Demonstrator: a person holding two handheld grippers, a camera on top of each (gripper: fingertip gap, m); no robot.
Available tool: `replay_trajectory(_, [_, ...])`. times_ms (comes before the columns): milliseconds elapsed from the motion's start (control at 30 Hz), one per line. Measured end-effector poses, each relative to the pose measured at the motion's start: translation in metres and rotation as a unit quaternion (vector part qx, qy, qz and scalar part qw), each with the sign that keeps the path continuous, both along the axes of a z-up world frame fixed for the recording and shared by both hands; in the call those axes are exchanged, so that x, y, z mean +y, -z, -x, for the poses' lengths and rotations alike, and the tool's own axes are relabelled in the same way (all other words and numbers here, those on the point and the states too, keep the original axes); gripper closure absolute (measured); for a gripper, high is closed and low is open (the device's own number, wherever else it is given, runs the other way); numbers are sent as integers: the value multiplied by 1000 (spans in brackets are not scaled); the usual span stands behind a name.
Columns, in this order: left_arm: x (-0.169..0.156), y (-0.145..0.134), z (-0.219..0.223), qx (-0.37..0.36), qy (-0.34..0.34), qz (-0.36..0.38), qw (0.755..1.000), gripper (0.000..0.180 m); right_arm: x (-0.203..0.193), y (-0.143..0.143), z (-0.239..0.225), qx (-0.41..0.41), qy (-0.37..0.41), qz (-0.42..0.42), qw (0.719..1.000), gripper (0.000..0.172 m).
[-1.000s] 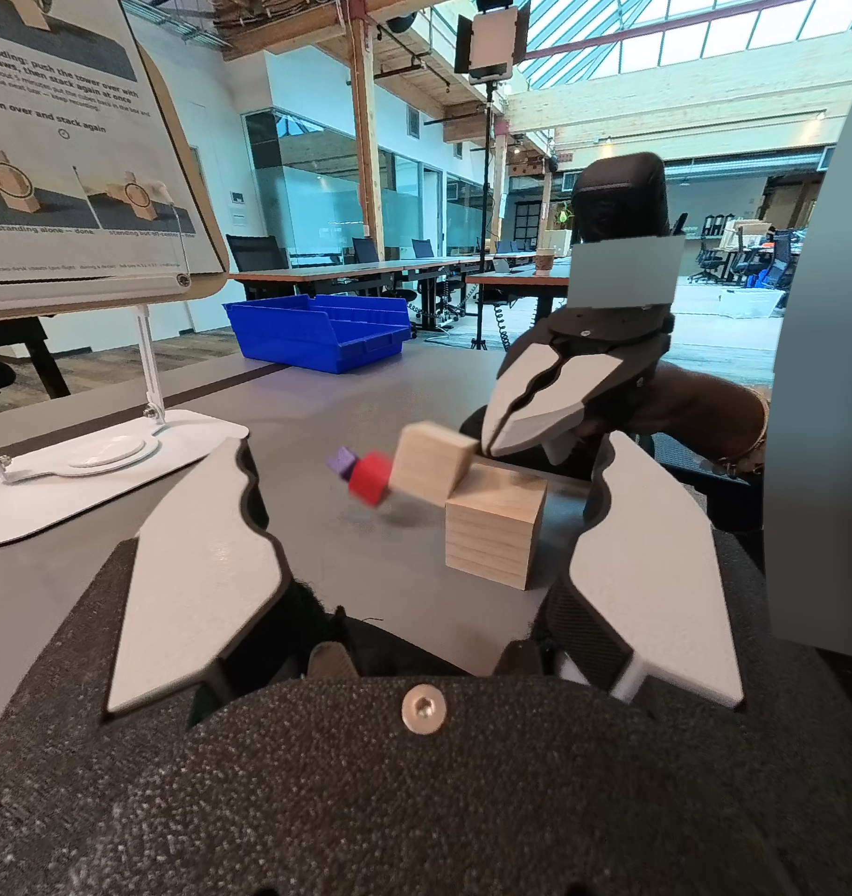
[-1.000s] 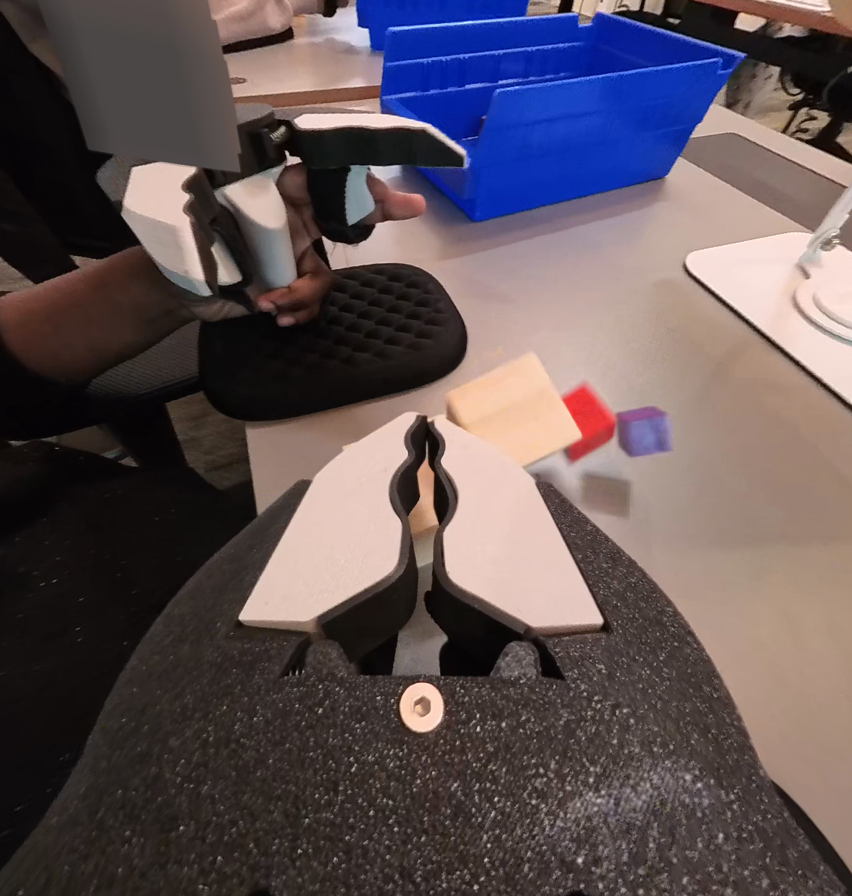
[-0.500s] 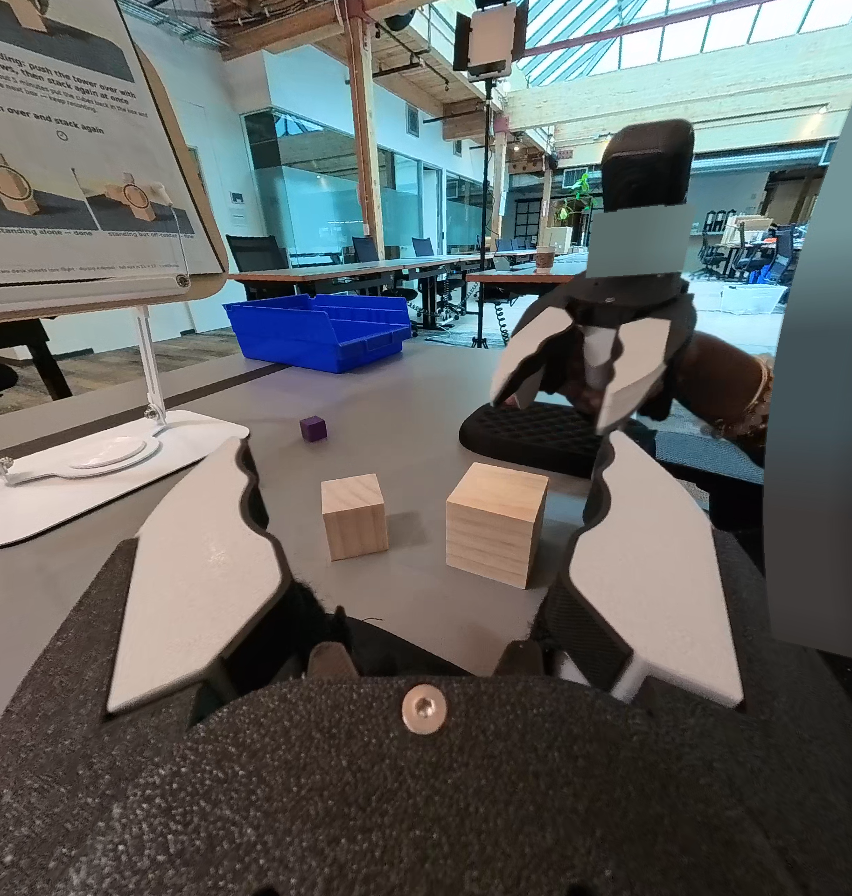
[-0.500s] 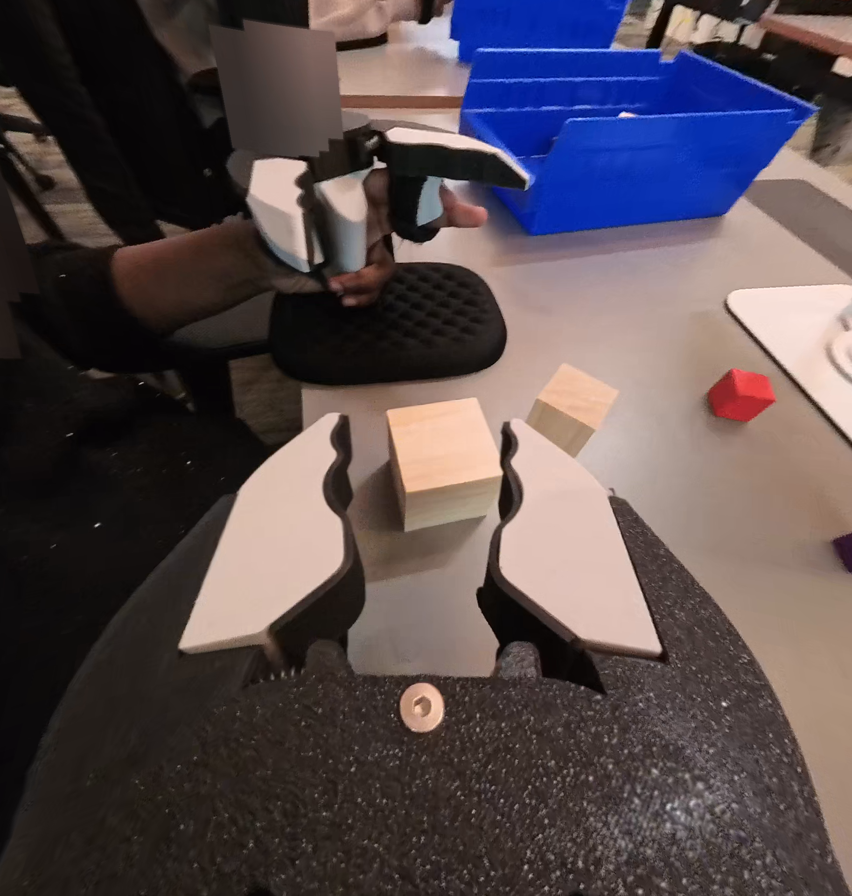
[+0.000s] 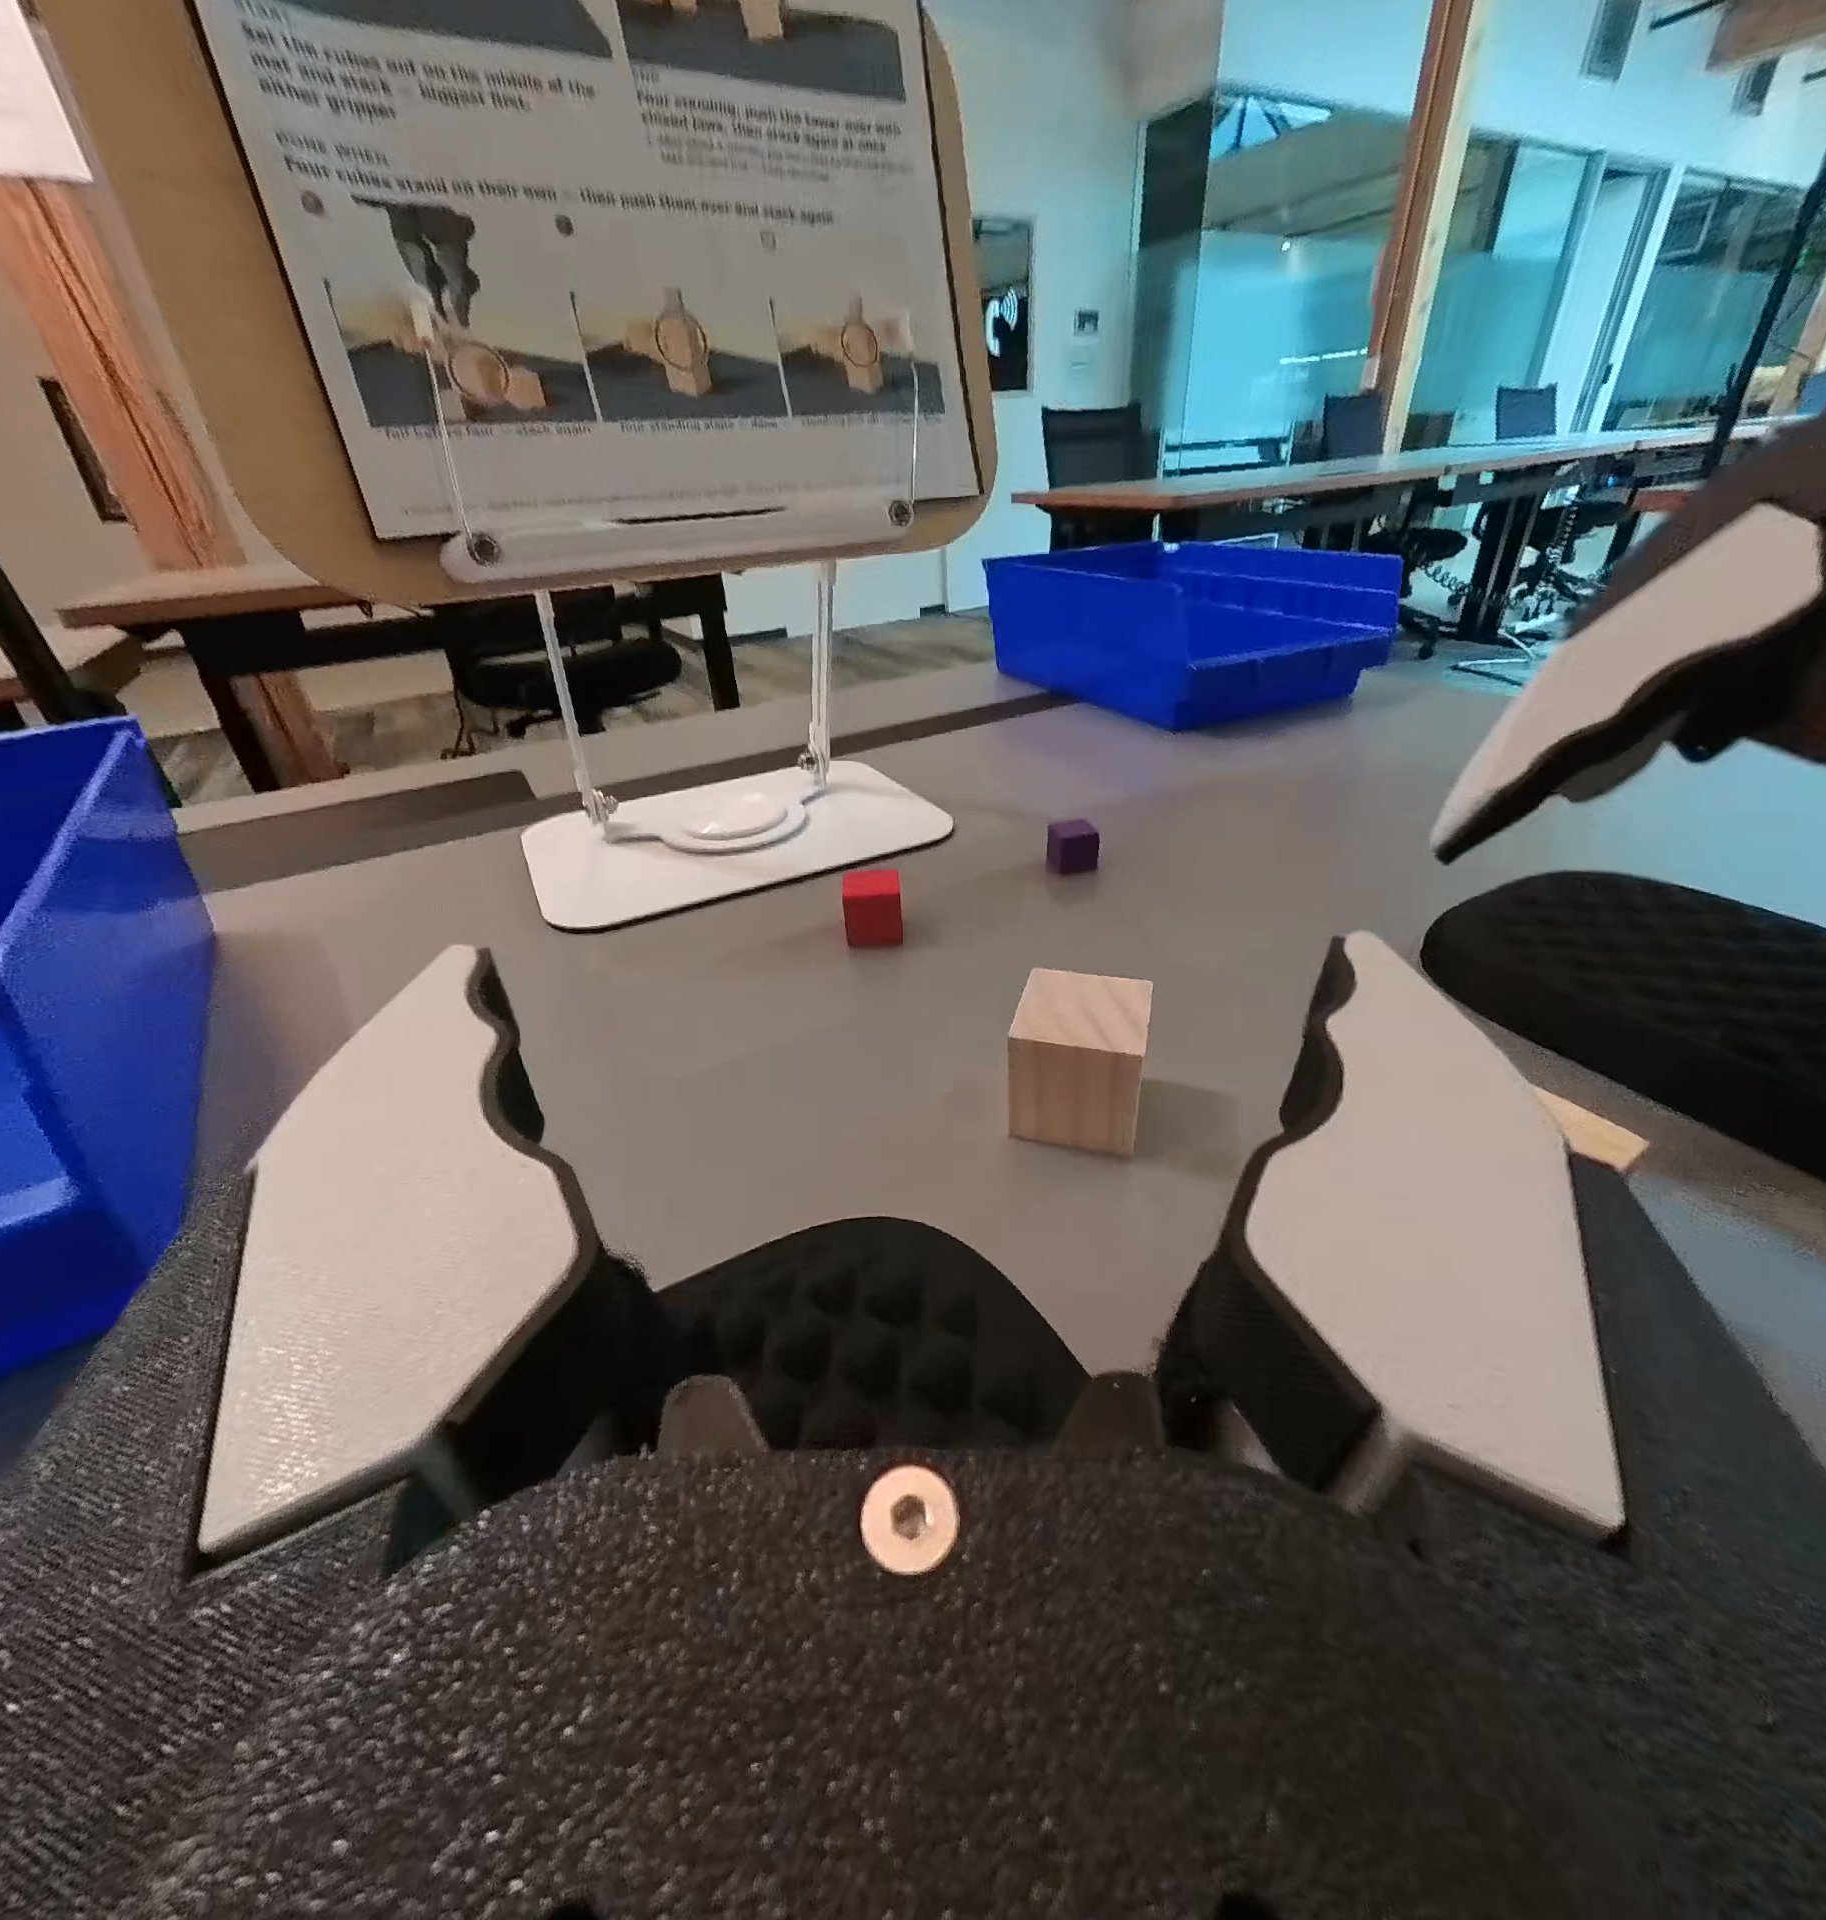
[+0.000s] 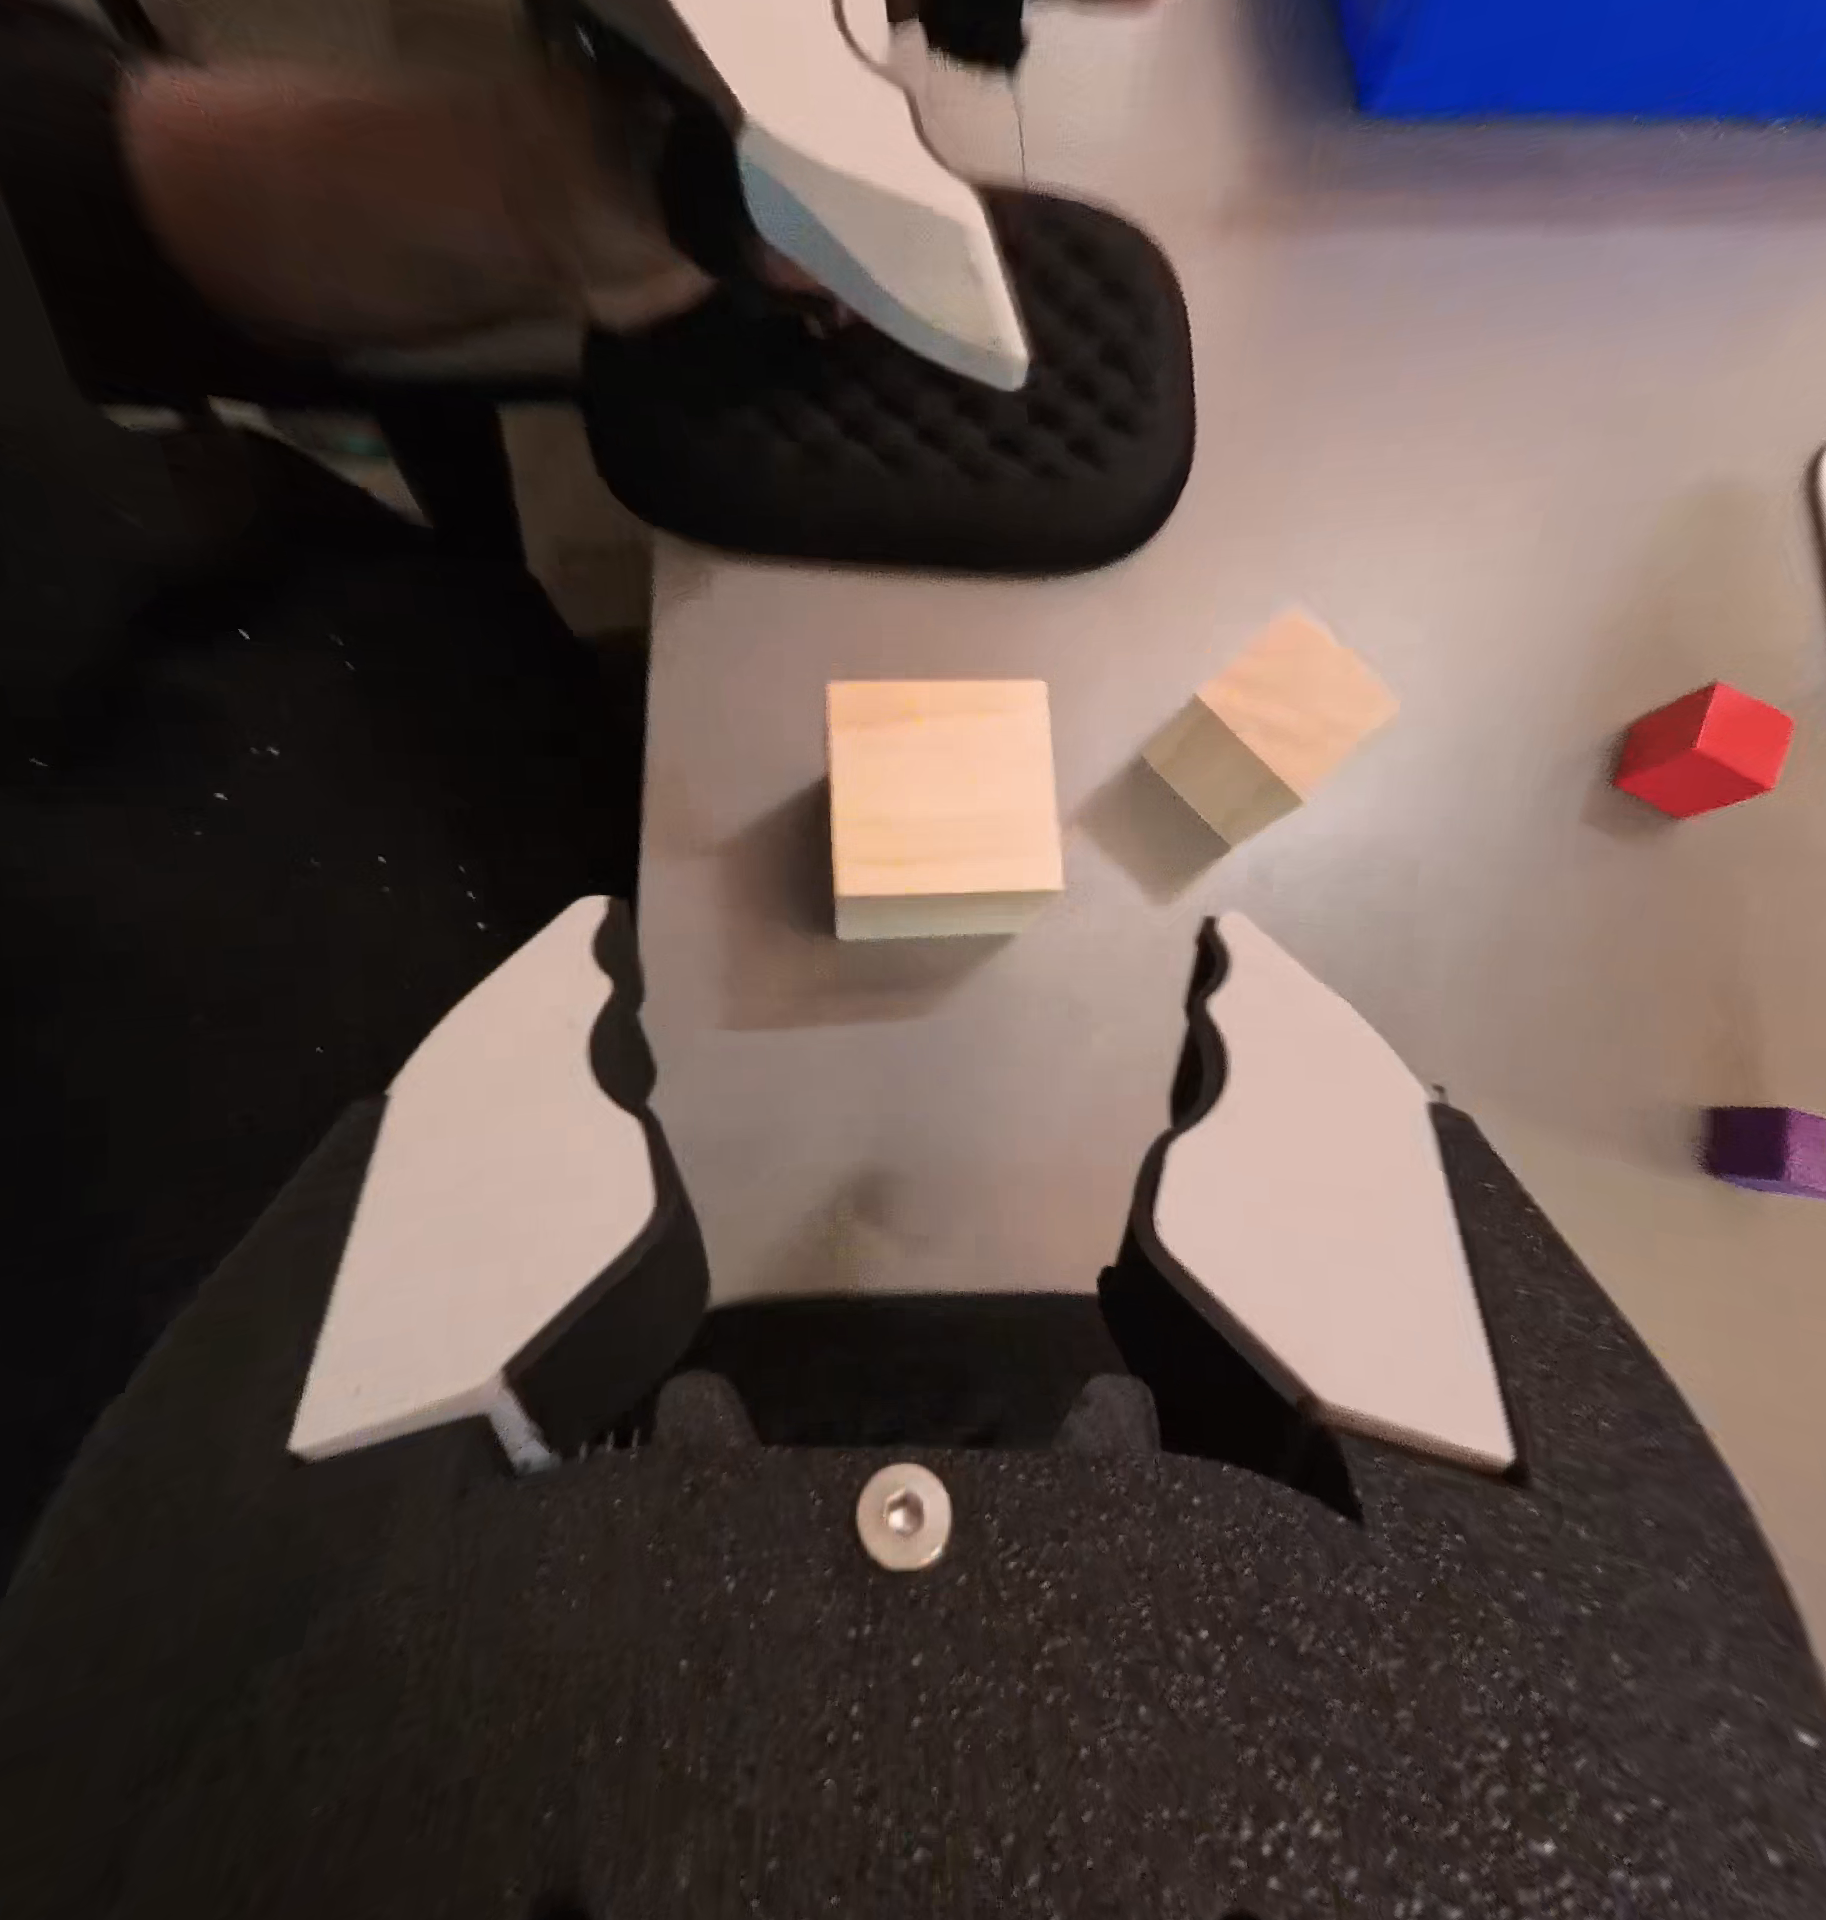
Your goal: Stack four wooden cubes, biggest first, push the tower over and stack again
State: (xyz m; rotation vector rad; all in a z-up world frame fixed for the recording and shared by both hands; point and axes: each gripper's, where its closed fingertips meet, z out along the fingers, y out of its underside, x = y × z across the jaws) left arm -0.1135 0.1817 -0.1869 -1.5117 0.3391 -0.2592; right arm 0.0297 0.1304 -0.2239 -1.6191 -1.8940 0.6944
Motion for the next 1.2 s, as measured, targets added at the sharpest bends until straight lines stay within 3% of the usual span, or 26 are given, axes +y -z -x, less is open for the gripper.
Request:
replay_trajectory(100, [0,0,1,-13,5,5,1000,43,4,5,13,-82,-12,18,996,95])
replay_trajectory(267, [0,1,1,-19,15,9,1000,46,0,29,30,-195,-29,33,980,82])
replay_trajectory(567, [1,1,1,-17,14,11,1000,49,3,58,39,-229,-33,4,973,112])
replay_trajectory(667, [1,1,1,-15,12,10,1000,50,10,36,41,-202,-21,8,979,112])
replay_trajectory(767, [0,0,1,-16,11,7,1000,52,29,-5,48,-170,-1,-2,986,112])
replay_trajectory(933, [1,1,1,-16,10,9,1000,52,79,-52,92,-118,50,-48,991,112])
replay_trajectory(1000, [1,1,1,-11,7,8,1000,52,92,-44,115,-113,67,-41,990,112])
replay_trajectory(1200, [0,1,0,-1,5,3,1000,53,110,18,150,-161,108,3,981,112])
